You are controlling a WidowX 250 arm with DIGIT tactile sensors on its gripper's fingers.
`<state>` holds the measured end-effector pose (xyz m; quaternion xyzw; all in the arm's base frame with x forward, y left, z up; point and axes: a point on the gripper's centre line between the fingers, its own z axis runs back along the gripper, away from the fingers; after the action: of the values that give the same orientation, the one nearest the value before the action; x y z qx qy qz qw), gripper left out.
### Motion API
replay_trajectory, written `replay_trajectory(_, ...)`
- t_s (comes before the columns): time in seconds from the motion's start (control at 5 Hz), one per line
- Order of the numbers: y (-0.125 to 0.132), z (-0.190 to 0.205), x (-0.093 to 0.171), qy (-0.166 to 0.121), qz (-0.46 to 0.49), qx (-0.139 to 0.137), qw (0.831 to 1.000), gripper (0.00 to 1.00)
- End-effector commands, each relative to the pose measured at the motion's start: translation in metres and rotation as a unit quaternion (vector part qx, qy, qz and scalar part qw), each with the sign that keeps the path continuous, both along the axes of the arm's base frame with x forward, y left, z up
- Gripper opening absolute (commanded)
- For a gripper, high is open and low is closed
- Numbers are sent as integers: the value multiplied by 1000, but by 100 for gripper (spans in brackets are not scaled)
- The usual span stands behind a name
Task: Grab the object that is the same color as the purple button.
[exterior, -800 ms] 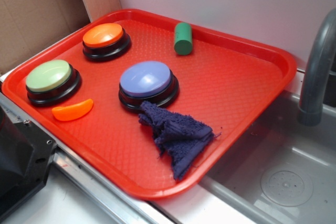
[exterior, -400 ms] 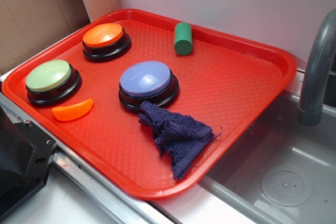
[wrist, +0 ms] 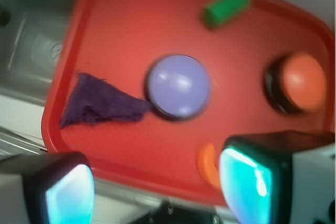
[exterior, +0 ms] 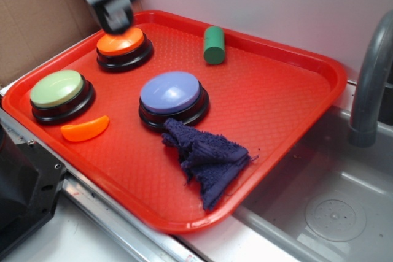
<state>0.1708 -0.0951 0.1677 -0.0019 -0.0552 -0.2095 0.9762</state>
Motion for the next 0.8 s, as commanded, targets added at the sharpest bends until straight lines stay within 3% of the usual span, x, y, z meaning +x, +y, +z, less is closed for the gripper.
replay_trajectory(0.0, -15, -53, -20, 35, -247, 17, 968, 100)
replay_trajectory(0.2, -13, -87, -11, 34, -335, -10, 941, 100)
replay_trajectory(0.6, -13, -87, -11, 34, -335, -10, 941, 100)
